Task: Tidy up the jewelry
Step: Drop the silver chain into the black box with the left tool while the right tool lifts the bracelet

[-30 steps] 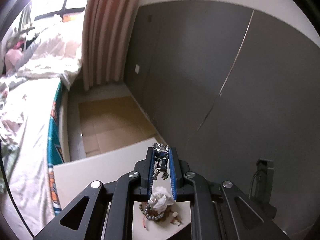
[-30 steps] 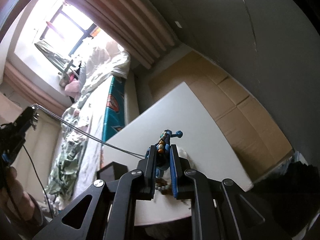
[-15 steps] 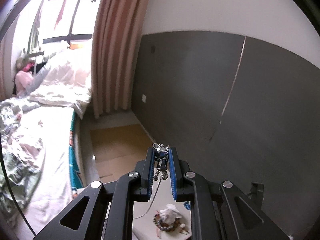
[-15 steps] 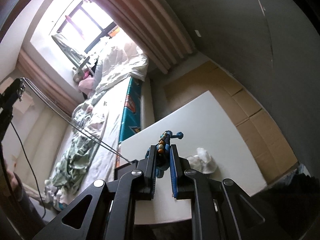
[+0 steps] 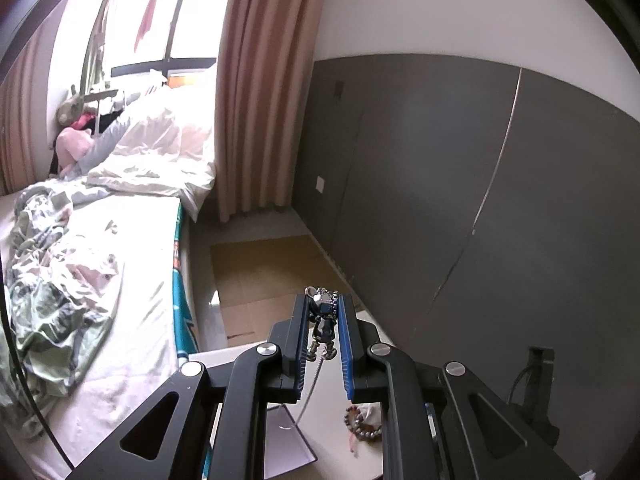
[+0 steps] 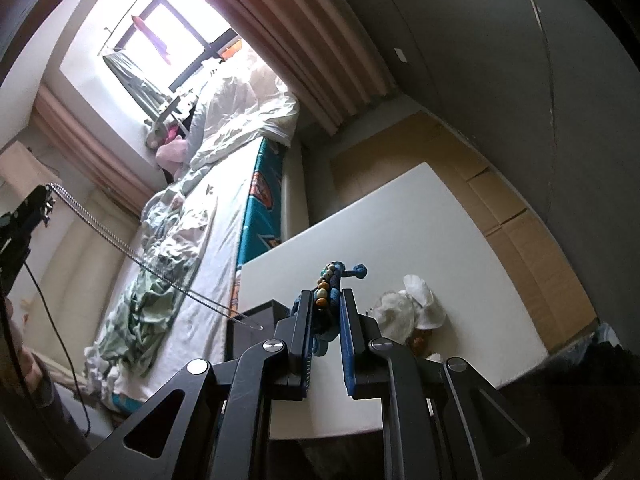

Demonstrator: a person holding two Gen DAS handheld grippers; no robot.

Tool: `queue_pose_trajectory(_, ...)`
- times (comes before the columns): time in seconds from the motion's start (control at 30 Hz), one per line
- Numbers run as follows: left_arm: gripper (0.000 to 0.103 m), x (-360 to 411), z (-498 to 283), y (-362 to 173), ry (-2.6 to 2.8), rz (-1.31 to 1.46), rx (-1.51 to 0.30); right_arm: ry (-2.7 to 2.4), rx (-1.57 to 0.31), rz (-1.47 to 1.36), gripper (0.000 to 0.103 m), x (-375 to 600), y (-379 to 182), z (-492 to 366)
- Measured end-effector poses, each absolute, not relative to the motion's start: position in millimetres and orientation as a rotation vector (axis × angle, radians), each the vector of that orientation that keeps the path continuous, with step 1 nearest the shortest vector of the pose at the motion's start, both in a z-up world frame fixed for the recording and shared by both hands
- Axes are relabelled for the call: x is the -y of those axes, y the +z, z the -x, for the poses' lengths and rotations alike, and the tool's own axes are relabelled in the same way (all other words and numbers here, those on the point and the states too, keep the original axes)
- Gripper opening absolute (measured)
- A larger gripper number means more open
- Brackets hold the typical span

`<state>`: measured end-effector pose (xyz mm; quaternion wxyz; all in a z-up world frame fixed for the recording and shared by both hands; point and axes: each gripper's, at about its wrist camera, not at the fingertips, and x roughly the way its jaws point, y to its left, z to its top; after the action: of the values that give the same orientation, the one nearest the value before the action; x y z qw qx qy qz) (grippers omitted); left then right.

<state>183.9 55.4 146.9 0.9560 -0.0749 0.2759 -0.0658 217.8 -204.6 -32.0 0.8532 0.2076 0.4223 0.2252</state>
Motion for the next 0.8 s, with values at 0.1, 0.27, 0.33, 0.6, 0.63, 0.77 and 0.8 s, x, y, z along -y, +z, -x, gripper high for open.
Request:
queue_pose_trajectory(0.1,0.014,-59,-184,135,-0.130,0.154,-0.585,0.472,-0.892,-0.436,0.014,204,-35,-215)
queue_pose_trajectory(0.27,0.014,-69,-187,99,-0.110,0.182,-0.646,0.479,-0.877,-0.439,0.014,205,-38,-206)
queue_pose_trajectory(0.33,0.014,-69,-188,81,-0.102,0.186,-0.678,0.468,-0.867,-0.438,0.014,206,-38,-203)
queue_pose_trajectory(0.6,0.014,-70,-201,1,-0.090,0.230,-0.829,0.449,-0.855,-0.433,0.014,211,-40,-197)
queue_pose_trajectory(0.63,0.014,-71,-204,-7,-0.088,0.236,-0.844,0.446,-0.855,-0.430,0.014,211,-41,-198)
queue_pose_trajectory(0.77,0.015,-72,-210,-35,-0.077,0.242,-0.898,0.441,-0.869,-0.434,0.014,207,-46,-201)
queue_pose_trajectory(0.8,0.015,-72,-212,-41,-0.065,0.241,-0.912,0.442,-0.872,-0.433,0.014,205,-46,-202)
